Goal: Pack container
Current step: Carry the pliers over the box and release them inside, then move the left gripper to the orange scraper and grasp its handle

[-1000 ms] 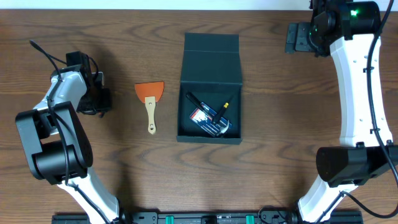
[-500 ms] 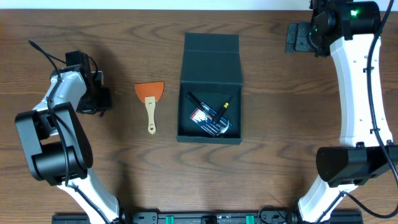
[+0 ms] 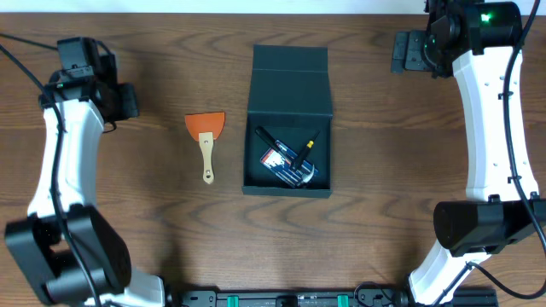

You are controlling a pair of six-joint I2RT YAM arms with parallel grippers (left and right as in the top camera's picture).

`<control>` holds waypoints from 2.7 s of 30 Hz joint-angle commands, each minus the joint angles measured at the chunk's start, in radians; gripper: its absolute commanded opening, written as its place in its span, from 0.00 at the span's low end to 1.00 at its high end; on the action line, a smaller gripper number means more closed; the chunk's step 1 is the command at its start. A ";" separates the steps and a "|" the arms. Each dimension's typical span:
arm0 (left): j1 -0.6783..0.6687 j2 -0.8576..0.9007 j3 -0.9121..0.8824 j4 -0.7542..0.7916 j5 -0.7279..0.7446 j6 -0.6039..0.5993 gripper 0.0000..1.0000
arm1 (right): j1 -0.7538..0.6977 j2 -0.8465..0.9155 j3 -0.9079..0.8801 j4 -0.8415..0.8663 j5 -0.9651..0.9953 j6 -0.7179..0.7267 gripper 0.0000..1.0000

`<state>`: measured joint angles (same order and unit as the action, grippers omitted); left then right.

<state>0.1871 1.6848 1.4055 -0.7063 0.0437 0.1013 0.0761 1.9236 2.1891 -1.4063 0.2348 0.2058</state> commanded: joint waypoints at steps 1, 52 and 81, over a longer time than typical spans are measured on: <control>-0.084 -0.068 0.022 -0.010 -0.006 -0.010 0.06 | -0.003 -0.006 0.014 0.000 0.000 0.018 0.99; -0.890 0.251 -0.010 -0.070 0.057 -0.073 0.34 | -0.003 -0.006 0.014 0.000 0.000 0.018 0.99; -0.428 -0.045 0.077 -0.390 -0.261 -0.448 0.57 | -0.003 -0.006 0.014 0.000 0.000 0.018 0.99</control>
<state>-0.2890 1.6112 1.5276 -1.0897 -0.1917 -0.2905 0.0761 1.9236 2.1891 -1.4063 0.2352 0.2058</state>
